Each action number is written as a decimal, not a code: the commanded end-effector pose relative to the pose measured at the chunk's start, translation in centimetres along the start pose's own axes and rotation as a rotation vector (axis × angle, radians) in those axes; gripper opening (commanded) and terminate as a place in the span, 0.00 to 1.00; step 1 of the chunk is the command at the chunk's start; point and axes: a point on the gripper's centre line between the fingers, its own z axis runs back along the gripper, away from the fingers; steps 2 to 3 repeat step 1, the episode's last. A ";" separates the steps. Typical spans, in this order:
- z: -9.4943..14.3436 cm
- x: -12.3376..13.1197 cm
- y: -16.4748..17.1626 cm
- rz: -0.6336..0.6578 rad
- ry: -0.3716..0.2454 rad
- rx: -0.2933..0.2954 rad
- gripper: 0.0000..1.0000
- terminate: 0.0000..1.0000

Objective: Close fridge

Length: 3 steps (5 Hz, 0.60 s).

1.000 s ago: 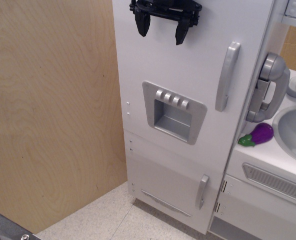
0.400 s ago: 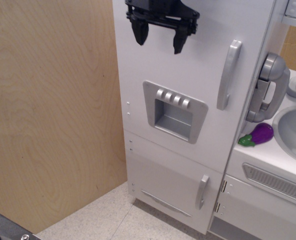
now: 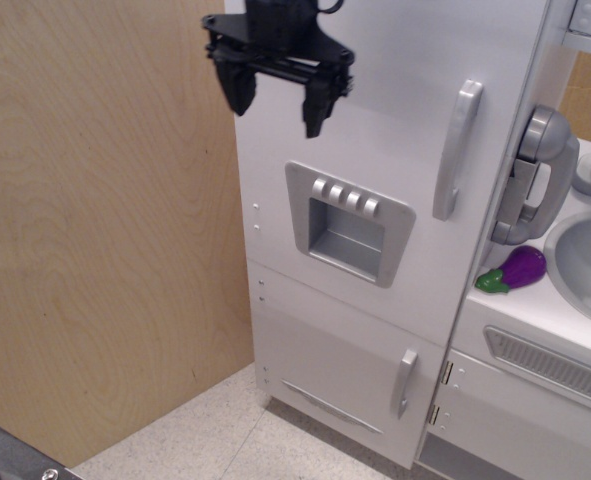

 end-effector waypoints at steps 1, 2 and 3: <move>1.9 1.1 0.6 0.002 -0.063 0.002 1.00 1.00; 1.9 1.1 0.6 0.002 -0.063 0.002 1.00 1.00; 1.9 1.1 0.6 0.002 -0.063 0.002 1.00 1.00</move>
